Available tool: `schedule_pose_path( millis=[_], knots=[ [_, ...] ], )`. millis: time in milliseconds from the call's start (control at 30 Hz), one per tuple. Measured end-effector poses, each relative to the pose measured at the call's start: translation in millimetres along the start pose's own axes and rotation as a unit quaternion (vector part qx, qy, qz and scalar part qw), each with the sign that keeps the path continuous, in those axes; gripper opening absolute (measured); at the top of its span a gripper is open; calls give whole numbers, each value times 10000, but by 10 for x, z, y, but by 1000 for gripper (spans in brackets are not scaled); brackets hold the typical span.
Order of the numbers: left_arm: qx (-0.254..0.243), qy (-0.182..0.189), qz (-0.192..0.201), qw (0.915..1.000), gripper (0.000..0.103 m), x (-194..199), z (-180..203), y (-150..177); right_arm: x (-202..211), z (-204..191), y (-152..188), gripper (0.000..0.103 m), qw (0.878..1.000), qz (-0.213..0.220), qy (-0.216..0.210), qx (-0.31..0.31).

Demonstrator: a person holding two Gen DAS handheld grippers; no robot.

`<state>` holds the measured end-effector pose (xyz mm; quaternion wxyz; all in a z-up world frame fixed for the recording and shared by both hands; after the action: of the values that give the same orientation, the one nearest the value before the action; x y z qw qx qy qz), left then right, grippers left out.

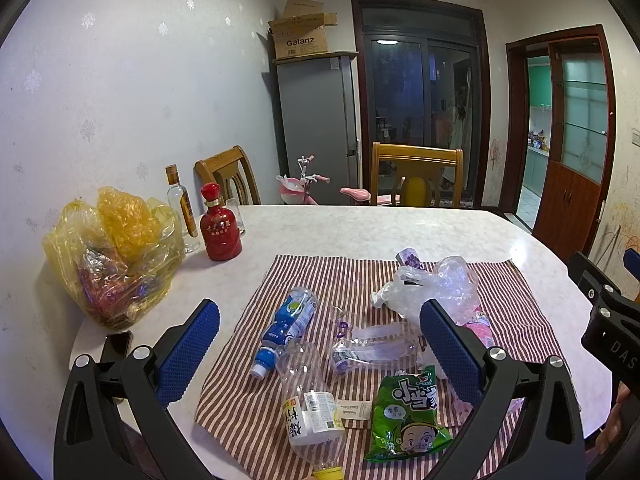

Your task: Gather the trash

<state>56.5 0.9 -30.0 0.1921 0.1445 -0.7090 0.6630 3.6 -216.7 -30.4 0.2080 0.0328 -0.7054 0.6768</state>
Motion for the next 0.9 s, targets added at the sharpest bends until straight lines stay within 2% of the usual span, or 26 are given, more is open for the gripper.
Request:
schedule_pose_path(
  millis=[700,900],
  knots=[
    [-11,2,-23,10000,97,-21,1,22,-61,92,96,99,9998,-116,-5,-131],
    [42,190,-297,9994,97,-146,-64,194,-128,114,96,99,9995,-276,-25,-132]
  ],
)
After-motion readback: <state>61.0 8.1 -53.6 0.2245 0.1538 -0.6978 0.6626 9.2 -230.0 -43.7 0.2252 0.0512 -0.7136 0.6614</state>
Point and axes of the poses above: each gripper's, at about its wrist camera, not at the fingertips, and x roughly against the way its jaws point, z to its right, y to its underside, the point moved 6 cm from there along -x, roughly the way its jaws point, and after that the axes turned 3 degrees about y, right-handed, at the moved point
